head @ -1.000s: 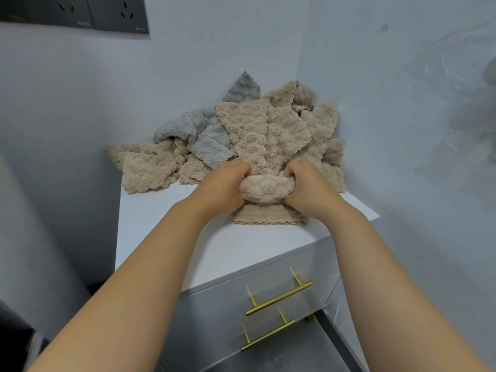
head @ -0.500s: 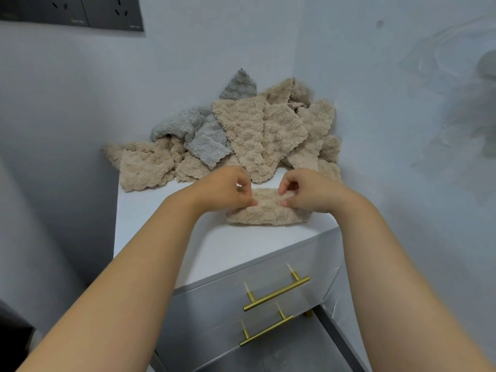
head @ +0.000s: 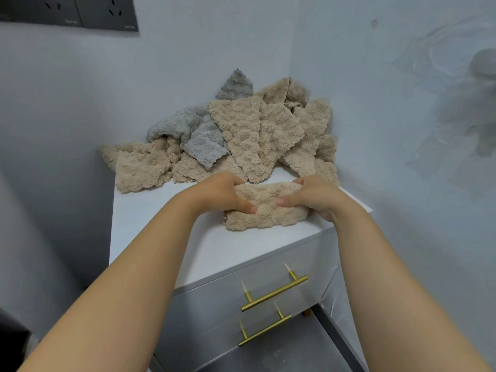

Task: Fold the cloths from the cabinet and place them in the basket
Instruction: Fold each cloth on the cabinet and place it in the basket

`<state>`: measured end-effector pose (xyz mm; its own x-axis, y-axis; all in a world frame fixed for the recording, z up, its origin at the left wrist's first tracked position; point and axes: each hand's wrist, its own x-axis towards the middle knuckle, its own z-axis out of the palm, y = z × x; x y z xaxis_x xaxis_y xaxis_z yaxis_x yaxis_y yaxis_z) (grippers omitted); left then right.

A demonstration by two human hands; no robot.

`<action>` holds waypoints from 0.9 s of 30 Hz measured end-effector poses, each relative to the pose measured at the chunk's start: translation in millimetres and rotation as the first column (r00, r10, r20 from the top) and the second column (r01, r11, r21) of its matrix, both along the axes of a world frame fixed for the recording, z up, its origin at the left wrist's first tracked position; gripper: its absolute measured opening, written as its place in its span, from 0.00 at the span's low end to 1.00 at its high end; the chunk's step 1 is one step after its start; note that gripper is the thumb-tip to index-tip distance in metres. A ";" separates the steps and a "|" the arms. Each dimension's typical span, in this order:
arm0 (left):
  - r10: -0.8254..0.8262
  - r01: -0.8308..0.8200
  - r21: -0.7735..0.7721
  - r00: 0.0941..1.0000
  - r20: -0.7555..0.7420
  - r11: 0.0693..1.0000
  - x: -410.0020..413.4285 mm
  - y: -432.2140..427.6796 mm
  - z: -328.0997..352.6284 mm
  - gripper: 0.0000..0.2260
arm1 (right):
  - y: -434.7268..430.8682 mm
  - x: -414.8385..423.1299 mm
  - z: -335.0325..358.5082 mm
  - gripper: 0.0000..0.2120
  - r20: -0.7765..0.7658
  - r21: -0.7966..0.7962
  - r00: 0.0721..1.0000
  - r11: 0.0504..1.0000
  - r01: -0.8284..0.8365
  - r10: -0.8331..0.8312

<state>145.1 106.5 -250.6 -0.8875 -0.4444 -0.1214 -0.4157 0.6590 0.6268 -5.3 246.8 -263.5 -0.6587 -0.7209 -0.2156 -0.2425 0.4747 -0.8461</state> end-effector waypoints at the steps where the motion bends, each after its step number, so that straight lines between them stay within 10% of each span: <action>1: 0.053 -0.047 0.124 0.997 -0.047 0.991 -1.3 -0.5 -1.1 0.15 | 1.3 0.0 0.2 0.41 0.124 -0.103 0.991 0.993 0.055 -0.042; 5: 0.331 -0.112 0.692 0.924 -0.191 0.713 -10.1 0.1 -8.2 0.20 | 2.5 2.0 2.5 0.20 0.535 -0.329 0.844 0.911 0.250 -0.039; 13: 0.664 -0.083 0.892 0.699 -0.266 0.444 -37.3 32.0 -24.1 0.24 | -6.3 1.5 -4.9 0.14 0.439 -0.310 0.828 0.807 0.503 -0.347; 20: 0.579 -0.340 0.557 0.744 -0.333 0.758 -59.3 90.1 -26.5 0.24 | 22.3 -3.7 -5.1 0.15 -0.210 -0.389 0.719 0.731 0.560 -0.663; 27: 0.539 -0.270 0.551 0.734 -0.413 0.789 -79.6 173.4 -30.9 0.09 | 102.3 -4.2 -5.6 0.13 -0.613 -0.281 0.518 0.777 0.563 -0.597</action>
